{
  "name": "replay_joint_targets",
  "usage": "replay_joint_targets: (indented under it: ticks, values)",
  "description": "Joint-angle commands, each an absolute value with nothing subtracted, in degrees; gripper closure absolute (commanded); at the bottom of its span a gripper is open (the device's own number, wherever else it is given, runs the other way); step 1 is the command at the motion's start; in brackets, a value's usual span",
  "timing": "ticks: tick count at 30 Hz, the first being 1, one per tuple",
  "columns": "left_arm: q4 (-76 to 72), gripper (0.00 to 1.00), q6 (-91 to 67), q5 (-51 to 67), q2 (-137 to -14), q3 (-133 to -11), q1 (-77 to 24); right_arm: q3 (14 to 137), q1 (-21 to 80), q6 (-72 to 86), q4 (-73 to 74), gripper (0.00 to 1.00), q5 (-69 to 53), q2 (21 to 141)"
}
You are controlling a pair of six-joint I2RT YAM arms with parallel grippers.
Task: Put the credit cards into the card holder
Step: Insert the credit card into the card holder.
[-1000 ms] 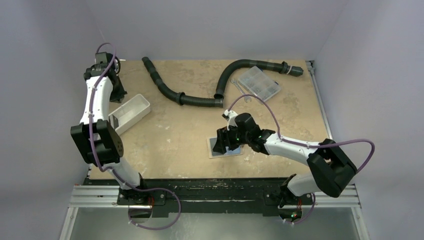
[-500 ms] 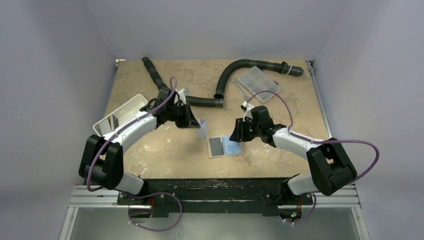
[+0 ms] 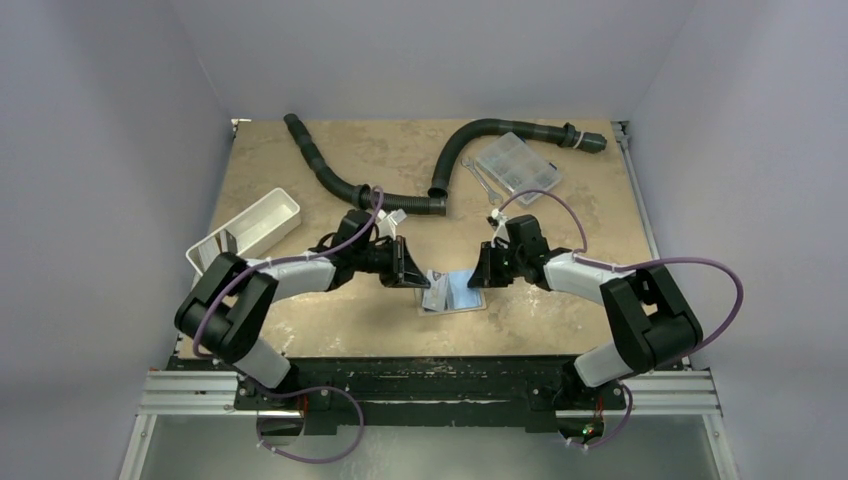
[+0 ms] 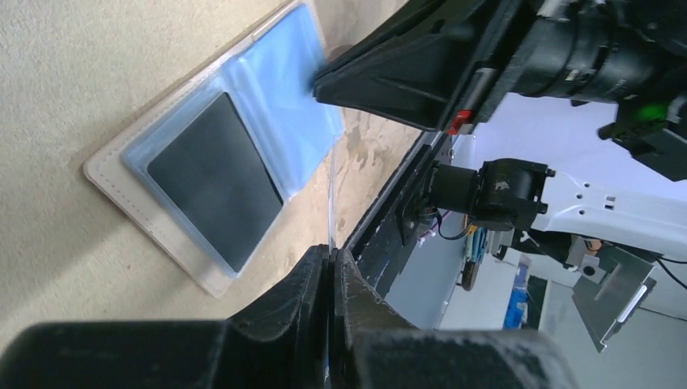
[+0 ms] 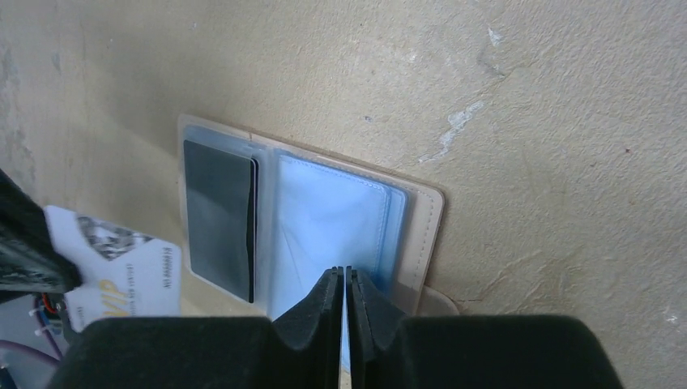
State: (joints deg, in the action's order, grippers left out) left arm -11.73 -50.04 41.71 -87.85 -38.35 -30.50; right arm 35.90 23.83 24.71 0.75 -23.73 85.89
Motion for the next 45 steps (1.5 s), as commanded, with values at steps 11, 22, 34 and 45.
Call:
replay_joint_targets:
  ticks: [11,22,34,45]
  values:
    - [-24.4,1.0,-52.5,48.5,-101.2,-39.4,-30.5,37.3,22.6,25.1,2.6,0.88,-19.6,88.0]
    - [-29.4,1.0,-56.1,48.6,-106.8,-39.6,-30.7,36.9,22.5,24.9,2.5,0.88,-19.8,87.6]
    - [-32.6,1.0,-60.5,42.3,-108.4,-40.1,-31.2,37.0,22.5,24.6,2.3,0.88,-20.6,87.7]
    - [-43.5,1.0,-69.2,32.8,-108.2,-35.2,-35.6,36.9,22.5,24.4,2.2,0.88,-21.1,87.5]
